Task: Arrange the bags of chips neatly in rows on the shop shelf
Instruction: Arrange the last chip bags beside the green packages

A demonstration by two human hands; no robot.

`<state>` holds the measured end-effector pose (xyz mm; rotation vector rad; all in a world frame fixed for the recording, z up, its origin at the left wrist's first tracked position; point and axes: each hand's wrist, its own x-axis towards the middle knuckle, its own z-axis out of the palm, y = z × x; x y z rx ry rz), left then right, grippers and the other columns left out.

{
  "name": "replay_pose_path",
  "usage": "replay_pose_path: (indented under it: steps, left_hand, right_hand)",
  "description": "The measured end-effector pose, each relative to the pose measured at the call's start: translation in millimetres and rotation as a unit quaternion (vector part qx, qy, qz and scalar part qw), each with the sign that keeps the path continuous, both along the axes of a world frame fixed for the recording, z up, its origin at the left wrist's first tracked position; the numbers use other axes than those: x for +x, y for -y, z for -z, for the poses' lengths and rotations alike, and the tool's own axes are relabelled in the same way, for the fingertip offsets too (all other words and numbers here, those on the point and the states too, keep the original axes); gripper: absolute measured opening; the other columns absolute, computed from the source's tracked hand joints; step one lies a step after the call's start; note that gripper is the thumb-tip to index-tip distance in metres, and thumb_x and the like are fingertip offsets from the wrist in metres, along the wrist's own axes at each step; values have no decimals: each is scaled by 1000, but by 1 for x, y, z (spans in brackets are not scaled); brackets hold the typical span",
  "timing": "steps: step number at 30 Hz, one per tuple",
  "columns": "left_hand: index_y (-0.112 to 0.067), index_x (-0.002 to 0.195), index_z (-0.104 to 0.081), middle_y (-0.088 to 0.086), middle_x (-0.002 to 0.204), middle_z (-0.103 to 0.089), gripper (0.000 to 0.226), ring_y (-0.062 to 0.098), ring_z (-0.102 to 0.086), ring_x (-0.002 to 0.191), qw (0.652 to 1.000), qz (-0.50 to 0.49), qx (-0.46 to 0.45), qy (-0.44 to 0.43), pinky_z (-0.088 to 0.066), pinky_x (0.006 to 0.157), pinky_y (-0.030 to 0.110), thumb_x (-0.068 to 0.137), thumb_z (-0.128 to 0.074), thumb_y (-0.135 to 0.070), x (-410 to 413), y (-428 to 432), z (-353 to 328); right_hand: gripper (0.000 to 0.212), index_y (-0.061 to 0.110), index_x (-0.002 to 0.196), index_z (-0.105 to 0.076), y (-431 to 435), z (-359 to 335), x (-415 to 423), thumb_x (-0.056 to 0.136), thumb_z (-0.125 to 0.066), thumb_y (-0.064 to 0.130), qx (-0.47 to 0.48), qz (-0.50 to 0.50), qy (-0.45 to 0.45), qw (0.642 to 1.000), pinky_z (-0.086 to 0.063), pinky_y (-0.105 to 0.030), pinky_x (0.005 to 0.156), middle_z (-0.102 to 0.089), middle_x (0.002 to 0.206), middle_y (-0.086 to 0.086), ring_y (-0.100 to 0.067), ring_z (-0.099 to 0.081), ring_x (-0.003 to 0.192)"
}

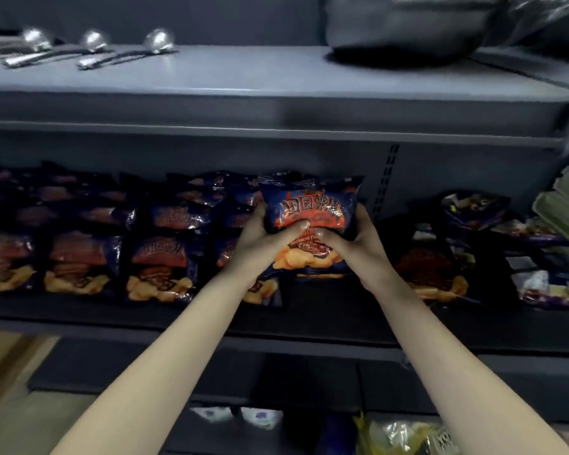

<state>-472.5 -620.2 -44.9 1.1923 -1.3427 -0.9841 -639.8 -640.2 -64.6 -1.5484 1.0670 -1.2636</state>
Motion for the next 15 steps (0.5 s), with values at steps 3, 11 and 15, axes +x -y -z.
replay_pose_path:
  steps: [3, 11, 15]
  left_hand:
    - [-26, 110, -49, -19, 97, -60, 41, -18, -58, 78, 1000, -11, -2, 14, -43, 70, 3, 79, -73, -17, -6, -7, 11]
    - [-20, 134, -41, -27, 101, -54, 61, -11, -51, 90, 996, -16, 4, 85, -34, 73, -5, 81, -70, -24, -39, -19, 49]
    - [-20, 148, -19, -15, 132, -47, 76, -6, -45, 117, 994, -46, 18, 94, -33, 94, 1, 87, -64, -24, -54, -28, 70]
  right_hand:
    - [53, 33, 114, -44, -9, 10, -6, 76, -75, 12, 1, 18, -12, 1000, -51, -20, 85, -61, 109, 12, 4, -61, 99]
    - [53, 28, 117, -43, -31, 46, -31, 78, -75, 13, 21, 82, -78, 993, -43, -3, 75, -61, 102, 20, 16, -58, 91]
    - [63, 29, 132, -40, -39, 68, -32, 80, -70, 12, 15, 124, -101, 987, -43, -7, 85, -59, 117, 11, 6, -54, 109]
